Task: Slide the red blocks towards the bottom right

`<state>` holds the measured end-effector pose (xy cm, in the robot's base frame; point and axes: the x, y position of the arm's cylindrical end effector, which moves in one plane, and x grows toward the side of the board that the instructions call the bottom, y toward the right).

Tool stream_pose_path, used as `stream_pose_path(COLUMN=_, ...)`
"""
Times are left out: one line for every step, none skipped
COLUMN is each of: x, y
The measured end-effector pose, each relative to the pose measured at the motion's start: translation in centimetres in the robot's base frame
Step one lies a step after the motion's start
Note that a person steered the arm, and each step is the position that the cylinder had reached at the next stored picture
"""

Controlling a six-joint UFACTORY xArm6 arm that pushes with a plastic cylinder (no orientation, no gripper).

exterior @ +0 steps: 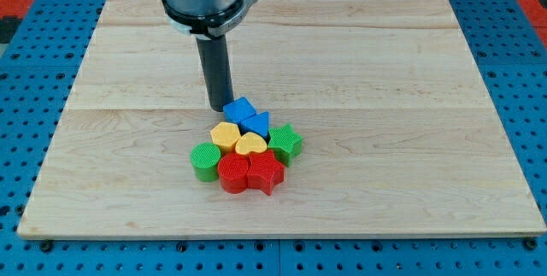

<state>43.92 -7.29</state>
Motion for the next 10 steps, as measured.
stream_pose_path(x=0.0, y=0.1)
stream_pose_path(x=-1.9, y=2.4)
stream_pose_path(x=-4.4, y=9.4)
stream_pose_path(x=-3.5, y=13.3)
stream_pose_path(x=2.7, y=16.7)
stream_pose_path(x=4.9, y=15.9)
stream_pose_path(x=5.1, y=15.6)
stream_pose_path(x=5.1, y=15.6)
stream_pose_path(x=1.6, y=15.9)
stream_pose_path(x=-3.4, y=9.4)
